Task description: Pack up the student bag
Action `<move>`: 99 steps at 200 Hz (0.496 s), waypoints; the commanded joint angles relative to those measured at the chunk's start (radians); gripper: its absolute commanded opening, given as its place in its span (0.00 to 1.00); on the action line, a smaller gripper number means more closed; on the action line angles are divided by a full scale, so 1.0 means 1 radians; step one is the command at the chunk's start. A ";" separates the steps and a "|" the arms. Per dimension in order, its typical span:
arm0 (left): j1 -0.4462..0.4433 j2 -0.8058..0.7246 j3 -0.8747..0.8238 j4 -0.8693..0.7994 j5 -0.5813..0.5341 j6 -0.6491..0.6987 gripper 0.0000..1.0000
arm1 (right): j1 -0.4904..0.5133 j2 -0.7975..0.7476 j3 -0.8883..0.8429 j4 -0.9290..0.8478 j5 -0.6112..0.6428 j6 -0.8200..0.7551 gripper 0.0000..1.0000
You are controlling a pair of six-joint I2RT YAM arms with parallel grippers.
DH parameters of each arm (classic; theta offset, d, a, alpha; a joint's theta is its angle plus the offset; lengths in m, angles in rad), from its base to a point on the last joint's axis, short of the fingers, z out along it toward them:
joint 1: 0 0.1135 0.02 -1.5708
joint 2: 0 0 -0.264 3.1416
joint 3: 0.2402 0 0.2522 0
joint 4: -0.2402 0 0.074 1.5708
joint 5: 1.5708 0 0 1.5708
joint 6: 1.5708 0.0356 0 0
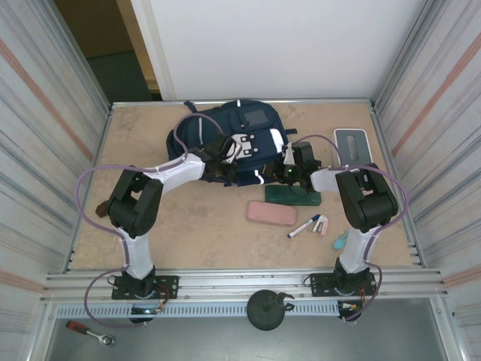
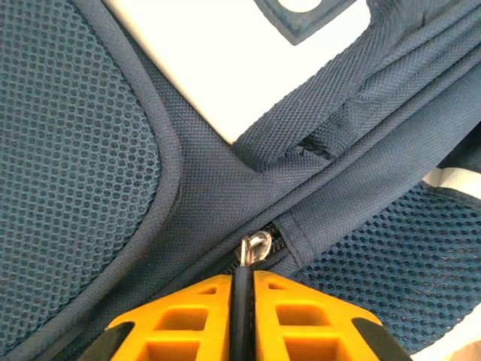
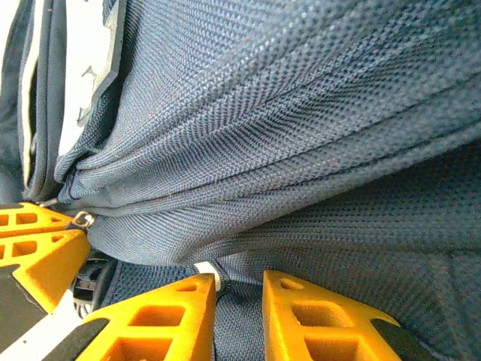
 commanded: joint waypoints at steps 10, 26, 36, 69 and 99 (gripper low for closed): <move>0.033 -0.054 -0.031 0.021 0.016 -0.016 0.05 | -0.019 0.029 -0.010 -0.052 0.028 0.014 0.23; 0.046 -0.066 -0.043 0.038 0.039 -0.021 0.00 | -0.021 0.022 -0.009 -0.067 0.040 0.006 0.23; 0.052 -0.080 -0.049 0.039 0.038 -0.017 0.00 | -0.024 0.024 -0.009 -0.071 0.045 0.005 0.23; 0.074 -0.138 -0.091 0.058 -0.027 -0.009 0.00 | -0.038 0.027 0.002 -0.126 0.082 0.011 0.24; 0.081 -0.183 -0.116 0.011 -0.164 0.026 0.00 | -0.065 0.021 0.004 -0.165 0.107 0.009 0.24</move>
